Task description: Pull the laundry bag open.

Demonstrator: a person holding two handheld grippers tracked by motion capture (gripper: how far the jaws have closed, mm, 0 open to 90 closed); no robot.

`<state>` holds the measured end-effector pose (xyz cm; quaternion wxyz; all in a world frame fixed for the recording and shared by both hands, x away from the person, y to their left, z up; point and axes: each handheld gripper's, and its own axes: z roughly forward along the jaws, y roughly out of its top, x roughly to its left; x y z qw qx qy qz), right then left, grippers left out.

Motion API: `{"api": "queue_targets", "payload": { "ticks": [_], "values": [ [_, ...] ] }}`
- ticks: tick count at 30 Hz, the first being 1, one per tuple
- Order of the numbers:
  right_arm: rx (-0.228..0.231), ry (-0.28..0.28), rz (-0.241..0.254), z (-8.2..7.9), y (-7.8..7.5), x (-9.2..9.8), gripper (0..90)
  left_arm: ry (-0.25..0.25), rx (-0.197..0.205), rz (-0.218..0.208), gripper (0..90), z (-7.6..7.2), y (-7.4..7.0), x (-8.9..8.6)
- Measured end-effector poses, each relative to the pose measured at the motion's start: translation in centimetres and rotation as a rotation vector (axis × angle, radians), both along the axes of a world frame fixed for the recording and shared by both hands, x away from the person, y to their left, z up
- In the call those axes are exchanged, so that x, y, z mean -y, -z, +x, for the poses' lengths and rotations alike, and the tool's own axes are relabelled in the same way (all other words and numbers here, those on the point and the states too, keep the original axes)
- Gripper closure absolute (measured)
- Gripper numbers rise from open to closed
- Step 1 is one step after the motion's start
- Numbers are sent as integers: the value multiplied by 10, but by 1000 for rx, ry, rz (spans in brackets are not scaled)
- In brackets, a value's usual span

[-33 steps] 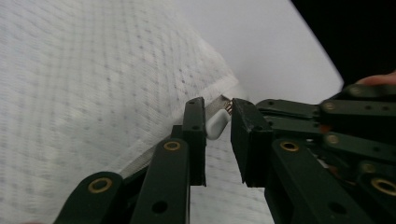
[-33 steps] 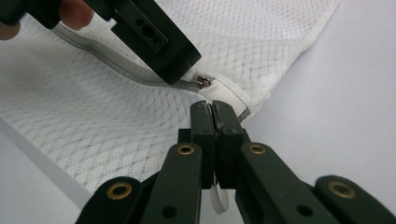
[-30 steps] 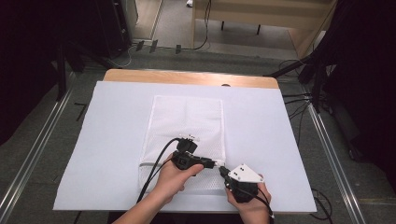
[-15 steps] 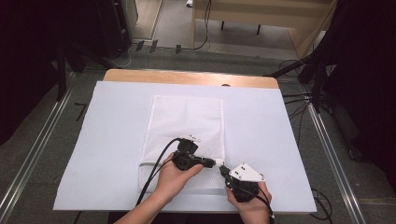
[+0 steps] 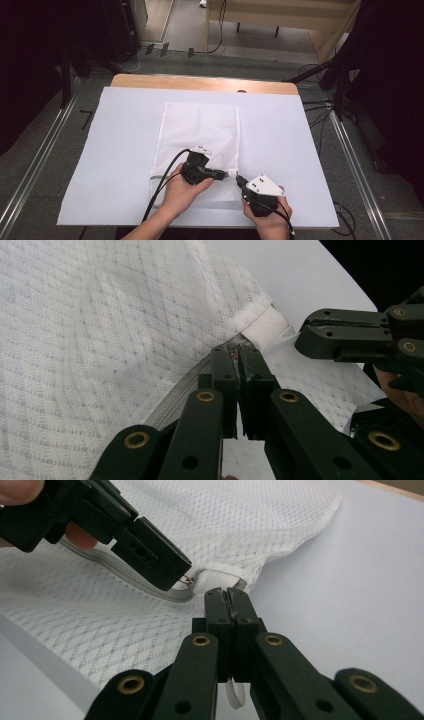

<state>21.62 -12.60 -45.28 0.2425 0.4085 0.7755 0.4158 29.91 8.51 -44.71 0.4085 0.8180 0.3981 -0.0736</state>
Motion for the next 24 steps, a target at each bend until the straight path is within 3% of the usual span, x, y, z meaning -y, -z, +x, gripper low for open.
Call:
{"api": "queue_targets", "payload": {
  "ticks": [5,13,24],
  "values": [
    [10,0,8,-1,-4,-1,900,4,15,-1,879,-2,-3,-4],
    [24,-2,2,-2,-8,-2,900,-24,41,37,879,-3,0,-16],
    [36,12,-1,-3,-11,1,900,-107,20,31,879,-1,9,-67]
  ]
}}
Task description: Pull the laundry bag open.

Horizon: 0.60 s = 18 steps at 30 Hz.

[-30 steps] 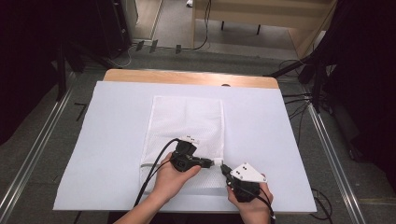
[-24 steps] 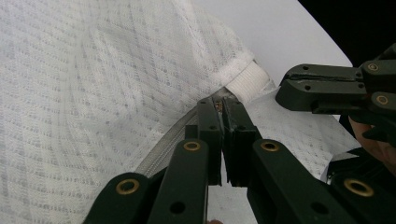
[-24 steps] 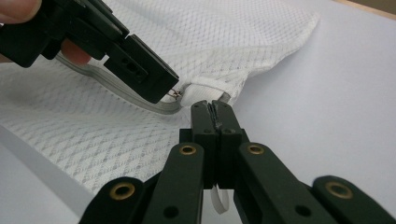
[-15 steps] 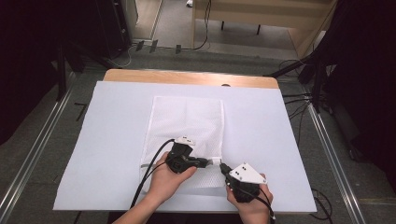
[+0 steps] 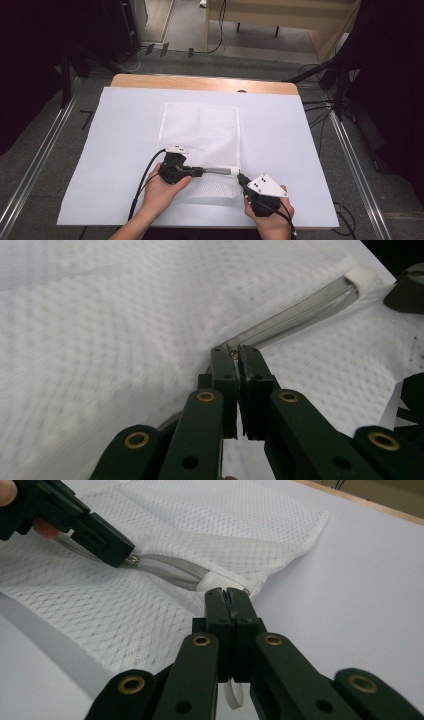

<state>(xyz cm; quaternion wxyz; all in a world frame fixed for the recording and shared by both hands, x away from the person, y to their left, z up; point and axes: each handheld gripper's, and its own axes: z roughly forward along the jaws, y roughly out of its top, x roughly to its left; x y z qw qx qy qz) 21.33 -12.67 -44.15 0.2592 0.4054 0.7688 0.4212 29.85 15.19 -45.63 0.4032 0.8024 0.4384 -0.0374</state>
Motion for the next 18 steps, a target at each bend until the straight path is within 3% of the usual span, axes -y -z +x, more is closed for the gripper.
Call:
{"api": "queue_targets", "payload": {
  "ticks": [4,10,18],
  "values": [
    [8,9,-16,-1,-1,0,900,-51,16,33,879,-1,2,-27],
    [2,23,2,1,-1,6,900,-130,-11,15,879,-2,7,-76],
    [0,24,-3,3,-1,6,900,-191,1,9,879,-9,5,-118]
  ]
}}
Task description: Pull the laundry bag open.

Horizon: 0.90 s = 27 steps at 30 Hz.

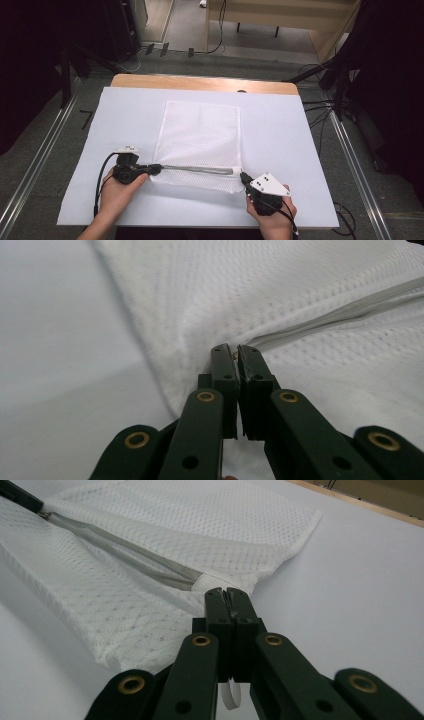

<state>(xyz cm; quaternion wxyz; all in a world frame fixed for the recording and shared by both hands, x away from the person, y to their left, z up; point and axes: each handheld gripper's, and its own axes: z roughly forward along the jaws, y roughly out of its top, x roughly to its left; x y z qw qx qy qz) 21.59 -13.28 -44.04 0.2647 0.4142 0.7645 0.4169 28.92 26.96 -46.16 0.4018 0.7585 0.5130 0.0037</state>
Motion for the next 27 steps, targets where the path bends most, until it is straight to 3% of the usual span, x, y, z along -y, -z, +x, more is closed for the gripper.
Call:
{"api": "queue_targets", "payload": {
  "ticks": [6,10,11,12,14,16,18,21,24,27],
  "values": [
    [-9,-12,-3,1,1,-3,900,0,4,9,878,-7,0,-16],
    [-7,-13,-8,0,2,-6,900,-26,67,-26,847,-13,0,-24],
    [-8,-7,-13,0,2,-8,900,-60,115,-9,801,-16,-2,-27],
    [-5,-6,-15,-1,3,-8,900,-86,146,-12,684,-17,-3,-30],
    [-3,-21,21,-2,2,-5,900,-140,190,-54,456,-21,-8,-42],
    [-6,-24,29,-2,3,-3,900,-161,241,-63,357,-29,-13,-51],
    [-15,-33,32,-2,5,-3,900,-176,292,-32,219,-39,-17,-58],
    [-18,-32,38,-2,6,-2,900,-190,329,-52,131,-49,-19,-66],
    [-5,-36,43,-1,4,0,900,-167,380,-61,72,-58,-22,-73],
    [-7,-28,53,1,5,4,900,-172,431,-67,70,-65,-26,-80]
  ]
}}
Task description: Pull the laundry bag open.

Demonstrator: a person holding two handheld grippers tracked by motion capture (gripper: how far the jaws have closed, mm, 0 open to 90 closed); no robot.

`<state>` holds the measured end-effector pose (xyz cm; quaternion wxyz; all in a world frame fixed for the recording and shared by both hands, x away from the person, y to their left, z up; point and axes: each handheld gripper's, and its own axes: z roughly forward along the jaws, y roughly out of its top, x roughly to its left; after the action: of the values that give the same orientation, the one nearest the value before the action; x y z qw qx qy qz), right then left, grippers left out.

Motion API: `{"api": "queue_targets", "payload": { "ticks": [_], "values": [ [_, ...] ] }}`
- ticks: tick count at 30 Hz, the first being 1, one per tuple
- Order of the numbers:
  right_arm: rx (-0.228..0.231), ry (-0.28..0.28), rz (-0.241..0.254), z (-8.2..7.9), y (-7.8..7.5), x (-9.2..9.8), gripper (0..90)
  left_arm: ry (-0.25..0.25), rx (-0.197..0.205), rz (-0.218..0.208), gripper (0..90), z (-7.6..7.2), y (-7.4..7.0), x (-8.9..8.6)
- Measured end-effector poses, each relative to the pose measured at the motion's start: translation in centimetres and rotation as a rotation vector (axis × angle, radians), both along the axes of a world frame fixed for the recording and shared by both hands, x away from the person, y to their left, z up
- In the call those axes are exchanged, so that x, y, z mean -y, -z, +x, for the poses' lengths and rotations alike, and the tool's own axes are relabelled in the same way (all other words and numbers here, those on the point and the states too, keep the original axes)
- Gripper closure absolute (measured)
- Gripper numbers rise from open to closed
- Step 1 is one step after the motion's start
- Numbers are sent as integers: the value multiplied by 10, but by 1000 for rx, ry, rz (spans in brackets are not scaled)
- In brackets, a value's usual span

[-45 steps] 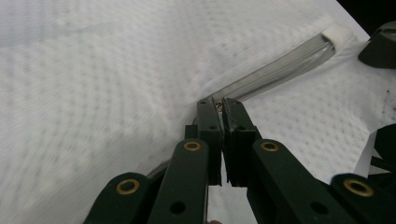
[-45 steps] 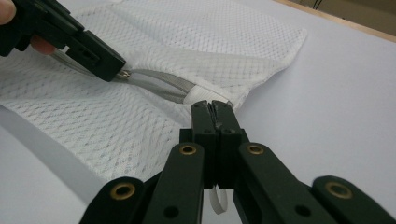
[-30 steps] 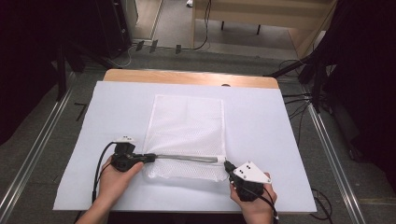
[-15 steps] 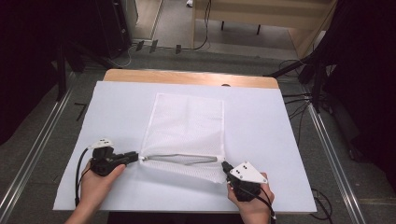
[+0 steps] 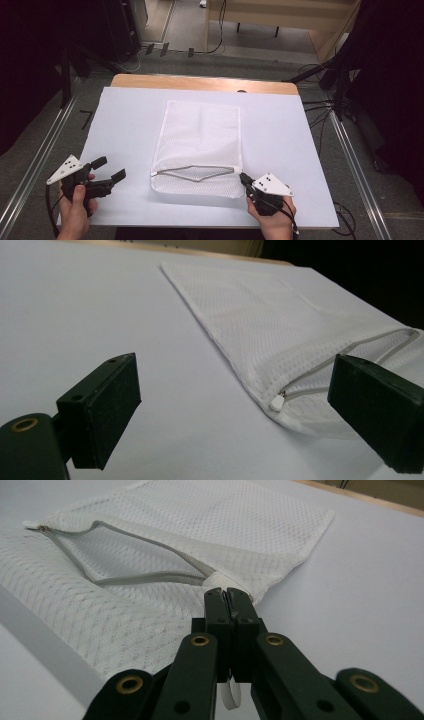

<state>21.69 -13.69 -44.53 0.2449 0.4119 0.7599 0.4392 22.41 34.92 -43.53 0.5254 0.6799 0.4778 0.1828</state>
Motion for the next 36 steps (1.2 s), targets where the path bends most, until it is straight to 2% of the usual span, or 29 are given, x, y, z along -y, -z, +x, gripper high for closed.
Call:
{"api": "queue_targets", "payload": {
  "ticks": [2,4,6,7,12,14,17,19,22,29,36],
  "values": [
    [-10,-15,9,2,2,2,868,-11,15,1,71,-2,-1,-3],
    [-5,-26,-2,3,4,3,692,-15,9,2,71,-1,0,-5],
    [-6,-19,-4,3,4,4,601,-22,-3,5,71,1,2,-6],
    [-6,-4,-1,3,4,6,526,-19,-6,8,71,1,3,-6],
    [-29,39,41,8,0,20,289,-9,9,26,70,0,2,-4],
    [-29,62,47,10,-2,28,164,-3,7,31,70,0,2,-3],
    [-26,102,24,11,-3,36,74,-1,8,35,70,0,3,-3],
    [-30,103,31,13,-4,44,11,-1,6,34,70,1,3,-4],
    [-25,117,43,15,-5,56,0,-5,10,37,70,1,3,-5],
    [-10,203,61,18,-4,88,0,0,5,39,37,1,5,-7],
    [-9,266,80,21,-1,115,0,-1,6,45,26,2,5,-8]
  ]
}}
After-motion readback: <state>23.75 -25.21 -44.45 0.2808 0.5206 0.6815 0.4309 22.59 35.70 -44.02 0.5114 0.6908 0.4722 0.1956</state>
